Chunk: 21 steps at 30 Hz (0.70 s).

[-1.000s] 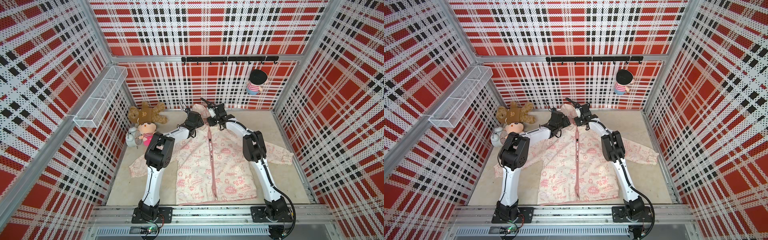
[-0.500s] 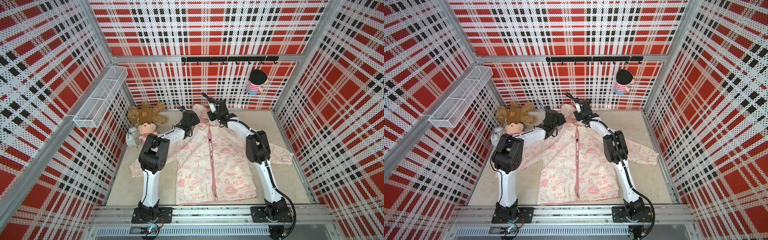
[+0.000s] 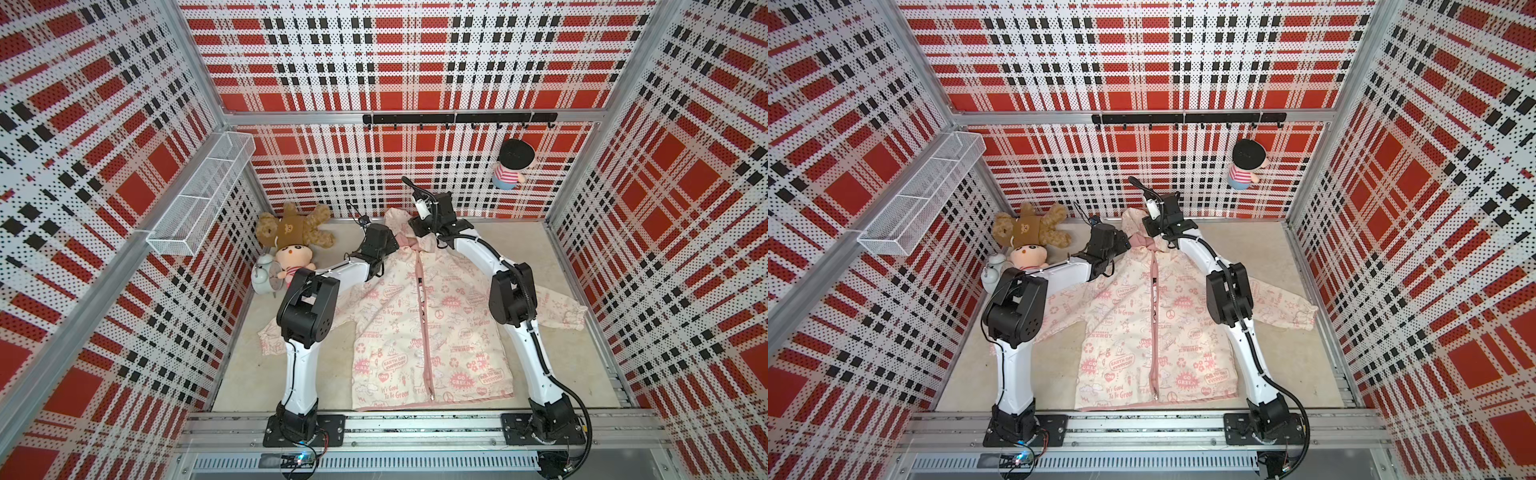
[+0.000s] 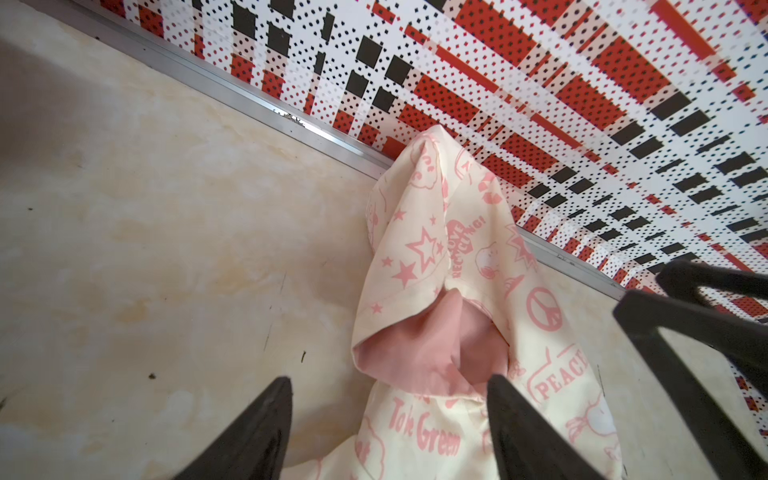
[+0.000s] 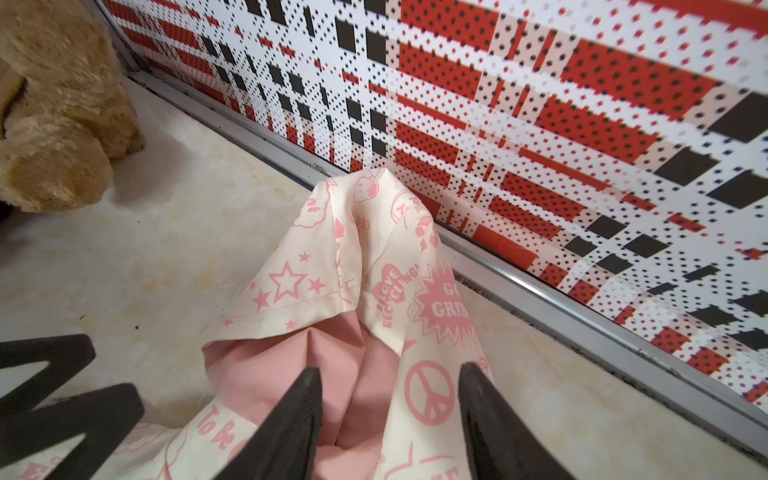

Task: Unzip the jacket
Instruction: Smooth out the jacket at the center of the board.

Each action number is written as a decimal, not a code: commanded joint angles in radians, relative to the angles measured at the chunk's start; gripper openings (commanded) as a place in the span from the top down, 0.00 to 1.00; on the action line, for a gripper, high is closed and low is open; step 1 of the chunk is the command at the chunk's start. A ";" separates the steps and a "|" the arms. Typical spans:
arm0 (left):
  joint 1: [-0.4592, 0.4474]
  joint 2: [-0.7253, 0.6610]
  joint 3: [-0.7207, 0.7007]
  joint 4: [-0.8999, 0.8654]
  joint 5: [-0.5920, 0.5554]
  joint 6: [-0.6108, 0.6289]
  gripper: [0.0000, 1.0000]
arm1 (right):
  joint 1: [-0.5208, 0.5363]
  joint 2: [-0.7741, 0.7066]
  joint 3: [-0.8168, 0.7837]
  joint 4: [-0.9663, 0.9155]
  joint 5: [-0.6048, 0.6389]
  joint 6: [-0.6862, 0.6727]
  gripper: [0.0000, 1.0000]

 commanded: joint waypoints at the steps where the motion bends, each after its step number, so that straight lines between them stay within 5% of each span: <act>1: 0.003 -0.043 -0.019 0.021 -0.012 0.004 0.25 | 0.006 0.083 0.066 -0.124 -0.010 0.010 0.39; 14: -0.006 -0.035 -0.019 0.012 -0.010 0.002 0.26 | -0.047 0.173 0.178 -0.231 -0.039 0.135 0.34; 21: -0.010 -0.027 -0.016 0.009 -0.015 0.000 0.26 | -0.051 0.192 0.199 -0.222 -0.038 0.142 0.49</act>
